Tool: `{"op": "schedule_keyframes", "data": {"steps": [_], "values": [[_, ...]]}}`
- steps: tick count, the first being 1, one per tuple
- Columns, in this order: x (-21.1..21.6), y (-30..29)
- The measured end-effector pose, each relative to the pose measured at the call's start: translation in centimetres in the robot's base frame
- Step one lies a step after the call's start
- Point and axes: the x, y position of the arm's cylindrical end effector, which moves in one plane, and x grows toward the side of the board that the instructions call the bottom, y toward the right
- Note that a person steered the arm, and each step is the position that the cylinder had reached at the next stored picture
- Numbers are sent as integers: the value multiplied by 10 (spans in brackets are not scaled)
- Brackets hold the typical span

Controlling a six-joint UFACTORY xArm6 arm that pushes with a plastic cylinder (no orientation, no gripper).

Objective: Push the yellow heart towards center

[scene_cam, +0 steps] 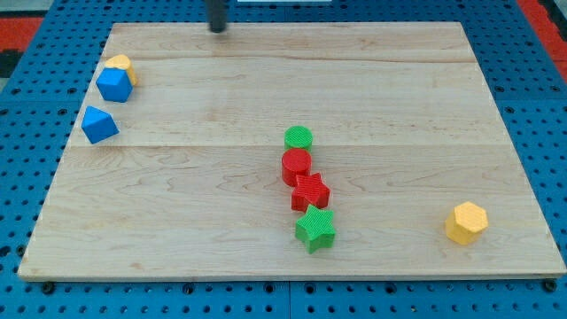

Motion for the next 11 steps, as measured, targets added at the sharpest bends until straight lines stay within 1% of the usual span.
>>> {"op": "schedule_keyframes", "data": {"steps": [1, 2, 3, 4, 5, 6, 7, 8, 9, 10, 11], "values": [[1, -116], [5, -143], [26, -144], [76, -144], [101, -141], [102, -91], [106, -11], [106, 26], [108, -3], [136, -8], [150, 50]]}}
